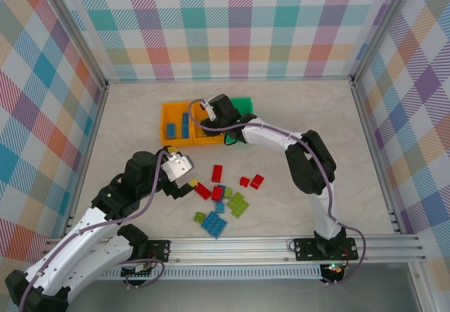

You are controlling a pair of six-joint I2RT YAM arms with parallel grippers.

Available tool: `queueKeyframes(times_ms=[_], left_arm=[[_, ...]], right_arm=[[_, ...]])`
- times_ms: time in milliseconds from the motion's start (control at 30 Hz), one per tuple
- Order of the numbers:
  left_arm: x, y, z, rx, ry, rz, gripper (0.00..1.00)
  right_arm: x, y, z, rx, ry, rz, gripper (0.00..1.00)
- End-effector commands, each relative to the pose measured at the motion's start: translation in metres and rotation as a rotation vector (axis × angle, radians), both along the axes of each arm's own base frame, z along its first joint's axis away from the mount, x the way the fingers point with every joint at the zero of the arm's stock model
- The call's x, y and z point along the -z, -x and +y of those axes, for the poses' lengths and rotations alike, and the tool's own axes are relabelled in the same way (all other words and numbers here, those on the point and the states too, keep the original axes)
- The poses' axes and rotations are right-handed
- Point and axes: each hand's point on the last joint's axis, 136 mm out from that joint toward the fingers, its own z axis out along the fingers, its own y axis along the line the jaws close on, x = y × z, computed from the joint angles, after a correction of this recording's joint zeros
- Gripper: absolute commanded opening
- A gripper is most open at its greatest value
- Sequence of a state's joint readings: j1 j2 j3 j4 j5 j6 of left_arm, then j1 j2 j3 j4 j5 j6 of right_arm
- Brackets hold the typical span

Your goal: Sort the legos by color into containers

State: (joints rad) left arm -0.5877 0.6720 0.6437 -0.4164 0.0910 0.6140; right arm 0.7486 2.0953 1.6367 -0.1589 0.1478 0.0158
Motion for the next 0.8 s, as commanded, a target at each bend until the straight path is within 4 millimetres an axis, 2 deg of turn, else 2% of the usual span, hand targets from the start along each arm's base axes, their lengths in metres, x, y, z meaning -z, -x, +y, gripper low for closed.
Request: queueKeyframes(times_ms=[0,133,200,267,367,467,600,667,767], left_arm=[[-0.002,-0.004,0.001,-0.027,0.021,-0.014,1.00],[-0.003,-0.013,0.008,-0.112,0.042,-0.003,1.00],[-0.008,-0.021,0.015,-0.197,0.091,0.020,1.00],[-0.014,-0.037,0.030,-0.365,0.170,0.062,1.00],[-0.028,-0.055,0.052,-0.605,0.251,0.131,1.00],[-0.036,-0.063,0.065,-0.837,0.342,0.264,0.99],[-0.011,-0.058,0.052,-1.017,0.503,0.523,0.97],[0.007,-0.052,0.049,-1.142,0.626,0.644,0.90],[0.035,-0.038,0.025,-1.207,0.737,0.862,0.89]], right_arm=[[-0.026,-0.009,0.000,0.016,-0.027,-0.038,0.53],[-0.049,0.002,-0.009,0.013,-0.044,-0.048,0.51],[-0.068,0.015,-0.017,0.007,-0.074,-0.057,0.52],[-0.087,0.034,-0.029,-0.005,-0.115,-0.065,0.54],[-0.111,0.067,-0.049,-0.033,-0.183,-0.072,0.64],[-0.126,0.104,-0.071,-0.057,-0.241,-0.060,0.78],[-0.137,0.157,-0.093,-0.144,-0.324,-0.035,1.00],[-0.142,0.190,-0.096,-0.252,-0.387,-0.011,1.00],[-0.137,0.234,-0.103,-0.370,-0.445,0.073,1.00]])
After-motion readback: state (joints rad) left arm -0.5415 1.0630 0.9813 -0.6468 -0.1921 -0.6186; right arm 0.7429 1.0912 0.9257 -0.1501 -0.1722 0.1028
